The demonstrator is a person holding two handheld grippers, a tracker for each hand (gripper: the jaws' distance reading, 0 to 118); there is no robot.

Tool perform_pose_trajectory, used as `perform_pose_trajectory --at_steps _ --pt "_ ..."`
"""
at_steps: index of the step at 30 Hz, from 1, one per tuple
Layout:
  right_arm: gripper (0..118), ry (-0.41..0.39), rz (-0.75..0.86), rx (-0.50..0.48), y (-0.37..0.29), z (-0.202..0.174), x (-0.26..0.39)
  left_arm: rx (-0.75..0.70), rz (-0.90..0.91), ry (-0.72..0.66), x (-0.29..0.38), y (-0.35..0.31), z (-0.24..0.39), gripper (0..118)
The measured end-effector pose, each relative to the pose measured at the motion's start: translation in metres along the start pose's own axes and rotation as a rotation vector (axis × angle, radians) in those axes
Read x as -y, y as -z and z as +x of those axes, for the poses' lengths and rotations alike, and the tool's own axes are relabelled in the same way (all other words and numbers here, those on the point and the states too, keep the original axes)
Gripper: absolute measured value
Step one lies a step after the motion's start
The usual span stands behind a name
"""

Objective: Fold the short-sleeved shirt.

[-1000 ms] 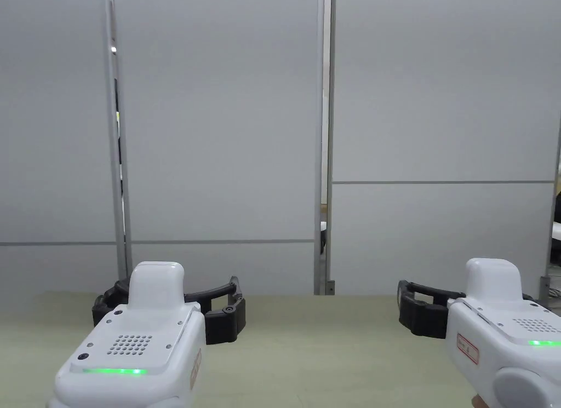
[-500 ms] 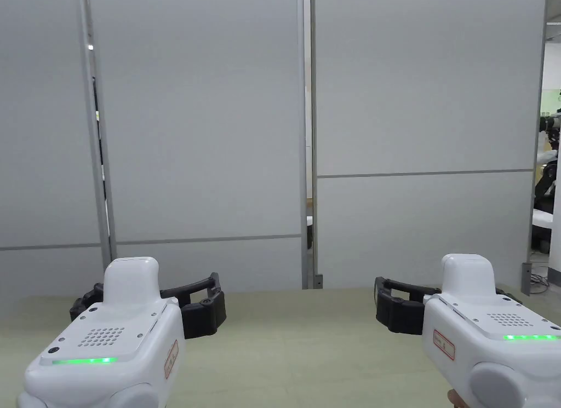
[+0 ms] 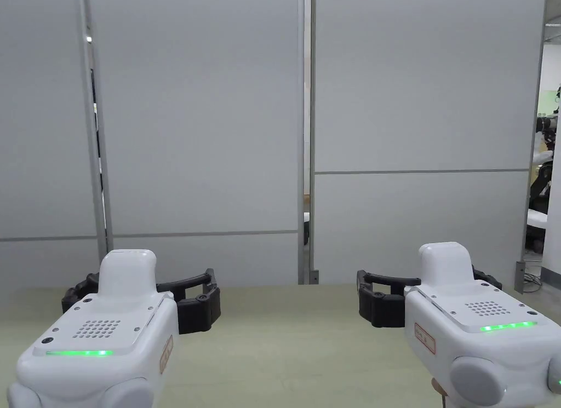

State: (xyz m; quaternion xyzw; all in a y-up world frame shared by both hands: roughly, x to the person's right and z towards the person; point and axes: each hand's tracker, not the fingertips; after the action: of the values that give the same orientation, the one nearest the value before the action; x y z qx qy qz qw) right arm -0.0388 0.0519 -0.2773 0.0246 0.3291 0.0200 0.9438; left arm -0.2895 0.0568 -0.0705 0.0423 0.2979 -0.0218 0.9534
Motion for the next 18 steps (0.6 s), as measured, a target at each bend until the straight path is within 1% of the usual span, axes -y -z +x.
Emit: perform_pose_trajectory --at_steps 7,12,18 --pt "118 0.03 0.005 0.007 -0.0009 0.0002 0.0017 -0.006 0.001 -0.001 0.0022 -0.0016 -0.0022 118" --pt "118 0.018 0.005 0.015 -0.002 0.0007 0.0053 0.01 -0.007 -0.002 0.0049 -0.0035 0.0001 118" --pt "118 0.028 0.01 0.013 -0.004 0.0003 0.0081 0.017 -0.011 -0.003 0.008 -0.0029 0.0041 118"
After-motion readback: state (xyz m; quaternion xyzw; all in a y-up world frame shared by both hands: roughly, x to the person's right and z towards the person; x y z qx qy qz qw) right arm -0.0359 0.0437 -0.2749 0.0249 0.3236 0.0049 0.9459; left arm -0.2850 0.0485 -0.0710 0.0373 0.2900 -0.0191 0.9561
